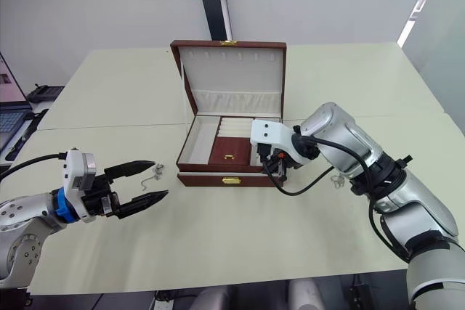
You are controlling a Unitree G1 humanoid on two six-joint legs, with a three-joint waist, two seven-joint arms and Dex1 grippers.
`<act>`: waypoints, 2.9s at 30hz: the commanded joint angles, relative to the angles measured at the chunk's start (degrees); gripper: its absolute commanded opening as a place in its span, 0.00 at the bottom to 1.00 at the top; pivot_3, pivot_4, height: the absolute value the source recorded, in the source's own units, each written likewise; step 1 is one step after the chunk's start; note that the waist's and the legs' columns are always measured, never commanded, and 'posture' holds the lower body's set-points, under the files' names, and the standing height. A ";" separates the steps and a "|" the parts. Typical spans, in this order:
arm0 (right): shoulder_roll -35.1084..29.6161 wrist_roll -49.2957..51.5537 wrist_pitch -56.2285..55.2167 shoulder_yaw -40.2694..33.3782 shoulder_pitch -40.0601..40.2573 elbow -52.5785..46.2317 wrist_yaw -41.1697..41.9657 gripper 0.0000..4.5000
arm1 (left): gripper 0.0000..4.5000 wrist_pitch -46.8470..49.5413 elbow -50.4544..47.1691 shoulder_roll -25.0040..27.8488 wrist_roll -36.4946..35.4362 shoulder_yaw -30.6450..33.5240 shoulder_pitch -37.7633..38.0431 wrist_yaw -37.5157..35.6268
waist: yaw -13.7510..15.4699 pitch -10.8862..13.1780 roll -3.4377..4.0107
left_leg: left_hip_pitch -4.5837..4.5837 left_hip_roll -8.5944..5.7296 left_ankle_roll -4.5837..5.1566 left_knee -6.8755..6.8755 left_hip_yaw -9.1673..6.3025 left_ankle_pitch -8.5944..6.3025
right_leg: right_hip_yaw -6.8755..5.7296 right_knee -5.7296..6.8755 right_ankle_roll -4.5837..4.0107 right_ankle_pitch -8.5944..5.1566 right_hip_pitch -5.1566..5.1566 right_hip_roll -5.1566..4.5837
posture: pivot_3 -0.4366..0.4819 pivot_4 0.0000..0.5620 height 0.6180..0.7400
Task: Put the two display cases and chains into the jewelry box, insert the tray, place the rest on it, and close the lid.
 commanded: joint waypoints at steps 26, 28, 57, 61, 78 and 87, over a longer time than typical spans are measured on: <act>5.04 2.61 -17.26 -16.79 -3.78 6.42 -8.03 0.99 | 1.00 1.28 -7.60 -1.77 -4.51 1.81 0.11 2.72 | -0.04 0.00 0.00 | 0.00 0.00 -0.01 0.00 0.03 0.01 | 0.02 0.01 0.00 0.00 0.00 0.00 | 0.48 0.27 1.00; 7.10 2.15 -20.40 -18.15 -2.78 7.19 -10.95 0.99 | 1.00 1.11 -7.65 -1.97 -4.46 1.85 0.21 2.75 | 0.01 0.00 0.00 | 0.00 0.00 -0.01 -0.01 0.02 0.01 | 0.02 0.01 -0.01 0.00 0.00 0.00 | 0.48 0.27 1.00; 21.20 -2.05 -16.80 -13.90 7.63 13.64 -27.51 0.00 | 1.00 0.66 -9.39 -4.61 -3.60 -0.73 0.64 5.37 | -0.17 -0.01 -0.01 | 0.02 -0.02 -0.04 0.00 0.02 0.02 | 0.03 0.05 -0.02 0.01 -0.01 0.02 | 0.48 0.27 1.00; 20.71 -3.67 -17.26 -11.58 8.51 15.03 -26.89 0.00 | 1.00 0.73 -9.07 -4.29 -3.69 -1.05 0.23 5.43 | -0.22 -0.03 -0.01 | 0.03 -0.03 -0.04 -0.01 0.03 0.02 | 0.02 0.05 -0.02 0.01 -0.02 0.04 | 0.48 0.27 1.00; 13.92 1.10 -22.28 -24.17 15.56 -6.12 -27.87 0.00 | 1.00 -1.38 -1.36 -5.74 -0.75 5.02 0.25 12.64 | 0.18 -0.07 -0.03 | 0.02 -0.01 -0.04 -0.01 -0.02 0.02 | 0.01 -0.01 -0.02 0.02 0.01 0.01 | 0.48 0.27 1.00; 1.23 4.70 -20.46 -46.10 41.46 -25.92 -32.03 0.00 | 1.00 -3.47 11.03 -4.99 5.83 12.39 2.42 21.94 | 1.47 -0.09 -0.09 | 0.03 -0.09 0.03 -0.02 0.02 -0.02 | 0.01 -0.02 0.01 0.03 0.07 0.03 | 0.48 0.27 1.00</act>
